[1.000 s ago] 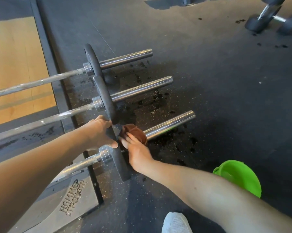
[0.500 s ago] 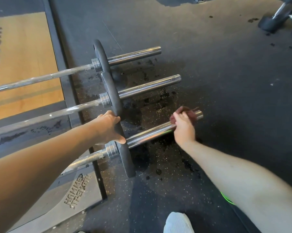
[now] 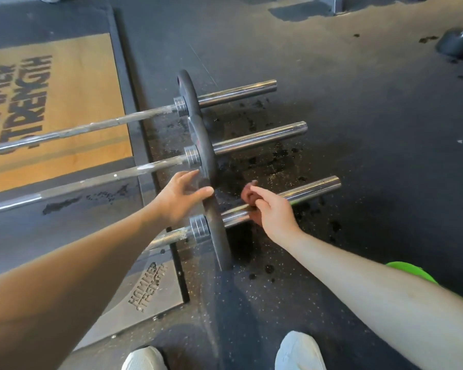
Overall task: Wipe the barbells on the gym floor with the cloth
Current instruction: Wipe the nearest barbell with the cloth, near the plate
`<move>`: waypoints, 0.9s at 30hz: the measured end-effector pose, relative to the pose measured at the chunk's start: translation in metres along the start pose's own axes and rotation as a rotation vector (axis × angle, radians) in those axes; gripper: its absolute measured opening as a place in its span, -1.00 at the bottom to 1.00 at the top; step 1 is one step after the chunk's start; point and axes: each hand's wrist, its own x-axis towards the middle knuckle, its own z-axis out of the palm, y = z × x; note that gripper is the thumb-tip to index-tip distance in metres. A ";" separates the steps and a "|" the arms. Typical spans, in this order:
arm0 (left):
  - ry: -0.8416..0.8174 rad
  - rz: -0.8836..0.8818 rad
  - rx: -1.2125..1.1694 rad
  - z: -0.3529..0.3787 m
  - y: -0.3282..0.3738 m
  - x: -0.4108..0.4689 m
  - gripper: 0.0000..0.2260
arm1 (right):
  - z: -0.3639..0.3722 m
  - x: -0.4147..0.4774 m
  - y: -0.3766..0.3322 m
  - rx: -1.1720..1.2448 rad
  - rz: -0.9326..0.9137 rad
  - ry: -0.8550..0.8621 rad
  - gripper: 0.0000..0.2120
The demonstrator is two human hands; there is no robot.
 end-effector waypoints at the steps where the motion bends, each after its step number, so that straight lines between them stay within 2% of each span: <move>1: 0.114 -0.031 -0.054 0.005 -0.012 -0.003 -0.34 | -0.007 -0.001 0.002 0.082 0.018 0.052 -0.65; 2: 0.182 -0.061 -0.038 0.010 -0.023 -0.005 -0.41 | -0.013 -0.001 0.006 0.124 0.031 0.119 -0.64; 4: 0.154 -0.087 0.078 0.024 -0.048 -0.009 -0.40 | -0.021 0.002 0.017 0.122 0.052 0.221 -0.64; 7: -0.060 -0.010 0.428 0.043 -0.069 -0.011 -0.17 | -0.022 0.004 0.031 -0.075 0.032 0.308 -0.65; 10: -0.140 0.058 0.705 0.059 -0.070 -0.008 0.04 | -0.005 0.001 0.037 -0.279 -0.035 0.260 -0.66; 12: -0.096 0.073 0.725 0.067 -0.073 -0.002 0.05 | 0.021 -0.010 0.036 -0.276 -0.106 0.142 -0.64; 15: -0.052 0.141 0.715 0.064 -0.080 0.003 -0.03 | 0.057 -0.017 0.048 -0.390 -0.264 -0.064 -0.49; 17: -0.071 0.165 0.699 0.058 -0.083 0.005 -0.09 | 0.055 -0.006 0.060 -0.486 -0.300 -0.177 -0.40; 19: -0.075 0.167 0.664 0.054 -0.084 0.006 -0.12 | 0.038 0.006 0.064 -0.477 -0.285 -0.238 -0.33; 21: -0.077 0.152 0.593 0.054 -0.087 0.010 -0.16 | 0.012 0.020 0.069 -0.408 -0.225 -0.181 -0.37; 23: -0.083 0.143 0.532 0.052 -0.090 0.014 -0.22 | -0.014 0.032 0.074 -0.470 -0.153 -0.070 -0.45; 27: -0.126 0.111 0.424 0.047 -0.090 0.018 -0.23 | -0.034 0.042 0.072 -0.607 -0.063 0.120 -0.46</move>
